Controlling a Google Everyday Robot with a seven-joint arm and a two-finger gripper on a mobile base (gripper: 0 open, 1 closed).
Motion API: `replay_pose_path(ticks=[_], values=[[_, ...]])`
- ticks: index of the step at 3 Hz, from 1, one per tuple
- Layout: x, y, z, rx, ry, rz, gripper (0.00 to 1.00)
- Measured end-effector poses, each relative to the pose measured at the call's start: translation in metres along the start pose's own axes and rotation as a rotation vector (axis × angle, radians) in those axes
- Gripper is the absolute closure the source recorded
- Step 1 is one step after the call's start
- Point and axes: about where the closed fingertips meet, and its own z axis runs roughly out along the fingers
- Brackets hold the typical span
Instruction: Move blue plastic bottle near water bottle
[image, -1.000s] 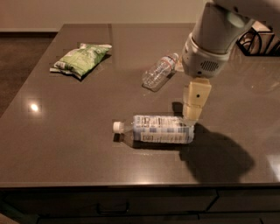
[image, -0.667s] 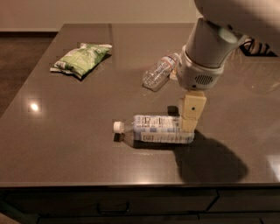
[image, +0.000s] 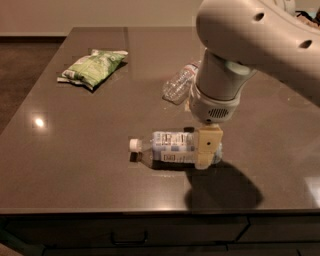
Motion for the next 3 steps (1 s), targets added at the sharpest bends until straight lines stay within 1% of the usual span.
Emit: replay_pose_path(ticks=[1,2,3], values=[[-0.002,0.002,0.001,0.008,0.018,0.013,0.39],[-0.003,-0.002,-0.007,0.043,0.043,0.025,0.62],[0.003,-0.024,-0.016,0.083,0.067,0.057,0.86]])
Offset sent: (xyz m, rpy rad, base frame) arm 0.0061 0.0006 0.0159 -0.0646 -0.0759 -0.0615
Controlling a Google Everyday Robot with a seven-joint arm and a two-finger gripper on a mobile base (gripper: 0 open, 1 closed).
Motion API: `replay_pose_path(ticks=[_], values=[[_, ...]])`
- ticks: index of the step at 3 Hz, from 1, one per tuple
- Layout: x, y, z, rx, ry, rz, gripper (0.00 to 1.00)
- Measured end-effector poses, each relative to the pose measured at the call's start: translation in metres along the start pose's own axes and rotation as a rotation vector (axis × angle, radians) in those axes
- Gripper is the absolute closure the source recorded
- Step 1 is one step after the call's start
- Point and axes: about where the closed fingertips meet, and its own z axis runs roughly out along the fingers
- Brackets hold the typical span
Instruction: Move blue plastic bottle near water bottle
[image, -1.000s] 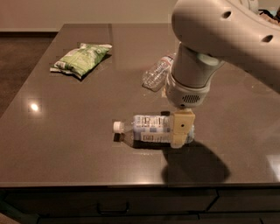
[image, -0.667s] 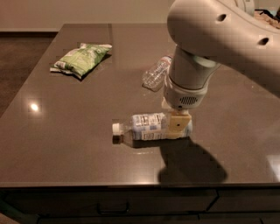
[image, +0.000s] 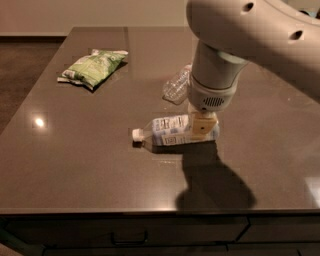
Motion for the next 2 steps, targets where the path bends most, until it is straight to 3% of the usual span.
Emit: replay_pose_path(ticks=[1,2], values=[[0.006,-0.031,0.003,0.034,0.019,0.03,1.0],[0.014,-0.062,0.012,0.056,0.025,0.066,1.0]])
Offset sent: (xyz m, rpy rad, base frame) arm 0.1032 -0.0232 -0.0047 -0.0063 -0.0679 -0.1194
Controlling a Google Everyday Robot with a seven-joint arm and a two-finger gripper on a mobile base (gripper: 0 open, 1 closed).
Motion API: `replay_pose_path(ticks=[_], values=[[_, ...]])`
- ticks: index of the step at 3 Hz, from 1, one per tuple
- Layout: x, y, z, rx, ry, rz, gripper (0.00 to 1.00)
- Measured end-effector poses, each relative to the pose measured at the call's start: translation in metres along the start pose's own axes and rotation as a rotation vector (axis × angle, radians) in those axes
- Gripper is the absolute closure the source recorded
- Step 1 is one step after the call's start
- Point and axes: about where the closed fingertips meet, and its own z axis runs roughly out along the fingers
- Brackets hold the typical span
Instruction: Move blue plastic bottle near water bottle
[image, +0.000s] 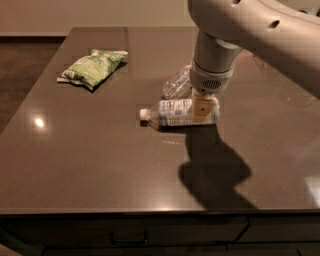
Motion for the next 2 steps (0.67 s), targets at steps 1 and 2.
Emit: replay_pose_path(ticks=[1,2], values=[[0.008,-0.023,0.014,0.007,0.009,0.035,1.0],[0.012,-0.035,0.017,0.011,-0.005,0.056,0.84]])
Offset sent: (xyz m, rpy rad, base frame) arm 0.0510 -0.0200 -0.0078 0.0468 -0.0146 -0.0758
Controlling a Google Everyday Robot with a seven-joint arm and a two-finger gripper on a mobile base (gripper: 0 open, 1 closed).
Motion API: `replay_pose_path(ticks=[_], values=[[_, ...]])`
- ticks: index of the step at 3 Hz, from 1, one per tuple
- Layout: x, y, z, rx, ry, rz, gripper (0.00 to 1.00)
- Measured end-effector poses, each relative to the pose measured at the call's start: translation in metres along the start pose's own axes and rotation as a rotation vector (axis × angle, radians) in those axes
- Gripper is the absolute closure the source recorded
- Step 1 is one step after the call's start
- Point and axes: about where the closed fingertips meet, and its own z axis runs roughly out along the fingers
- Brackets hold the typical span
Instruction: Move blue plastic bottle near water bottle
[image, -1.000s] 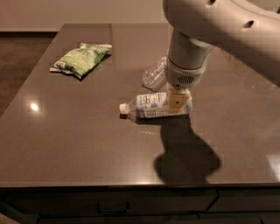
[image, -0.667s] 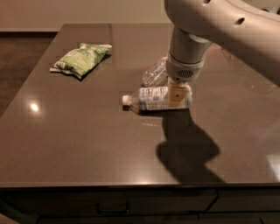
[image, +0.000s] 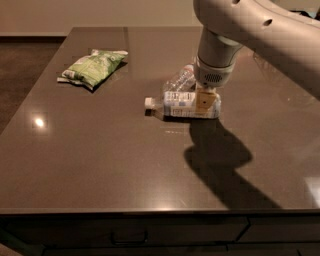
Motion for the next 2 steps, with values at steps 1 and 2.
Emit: replay_pose_path(ticks=[1,2], values=[[-0.0005,0.0005,0.0003,0.0,0.0,-0.002,0.61],[-0.0008,0.0007,0.0007,0.0,0.001,-0.003,0.38]])
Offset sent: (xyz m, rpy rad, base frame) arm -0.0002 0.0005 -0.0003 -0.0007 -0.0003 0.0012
